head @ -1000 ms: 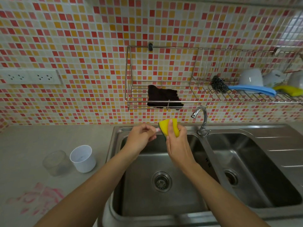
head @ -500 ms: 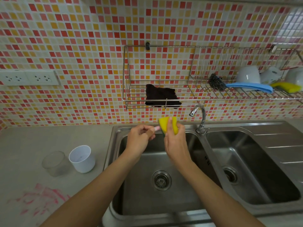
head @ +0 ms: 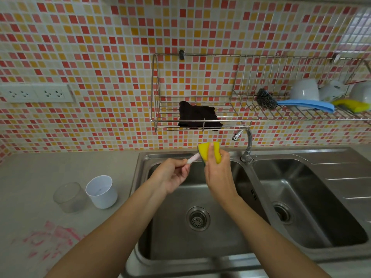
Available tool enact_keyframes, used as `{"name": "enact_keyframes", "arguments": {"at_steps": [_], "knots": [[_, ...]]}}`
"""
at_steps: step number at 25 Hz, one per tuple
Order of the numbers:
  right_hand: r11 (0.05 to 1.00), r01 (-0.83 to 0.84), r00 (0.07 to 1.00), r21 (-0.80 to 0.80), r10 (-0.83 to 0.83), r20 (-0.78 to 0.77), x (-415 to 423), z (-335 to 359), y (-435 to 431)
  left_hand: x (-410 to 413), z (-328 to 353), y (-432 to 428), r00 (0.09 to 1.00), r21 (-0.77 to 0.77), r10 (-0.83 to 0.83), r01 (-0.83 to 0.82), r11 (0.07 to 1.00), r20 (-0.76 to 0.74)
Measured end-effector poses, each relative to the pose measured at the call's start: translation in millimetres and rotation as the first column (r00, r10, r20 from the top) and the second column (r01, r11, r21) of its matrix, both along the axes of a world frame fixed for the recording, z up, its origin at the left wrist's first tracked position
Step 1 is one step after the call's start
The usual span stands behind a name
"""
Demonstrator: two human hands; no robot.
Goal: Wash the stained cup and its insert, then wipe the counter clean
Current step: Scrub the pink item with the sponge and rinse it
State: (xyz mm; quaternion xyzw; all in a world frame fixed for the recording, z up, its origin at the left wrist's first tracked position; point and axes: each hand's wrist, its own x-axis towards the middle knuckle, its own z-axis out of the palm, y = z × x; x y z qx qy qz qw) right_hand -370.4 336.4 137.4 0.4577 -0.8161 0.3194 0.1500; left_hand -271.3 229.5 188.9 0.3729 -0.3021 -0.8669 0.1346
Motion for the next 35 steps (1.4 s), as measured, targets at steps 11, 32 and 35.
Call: {"name": "enact_keyframes", "arguments": {"at_steps": [11,32,35], "knots": [[0.998,0.005,1.0,-0.063,-0.007,-0.025,-7.7,4.7,5.9,8.8,-46.5,-8.2,0.996,-0.802,0.015,-0.063,-0.593,-0.089],[0.995,-0.097,0.992,-0.036,0.099,0.073,3.5,-9.2,15.2,12.9,-66.4,-44.1,0.969,-0.25,-0.228,-0.244,-0.937,-0.09],[0.994,-0.103,0.991,-0.04,0.106,0.08,4.4,-6.5,14.0,8.5,-66.3,-43.3,0.972,-0.269,-0.211,-0.23,-0.935,-0.099]]}}
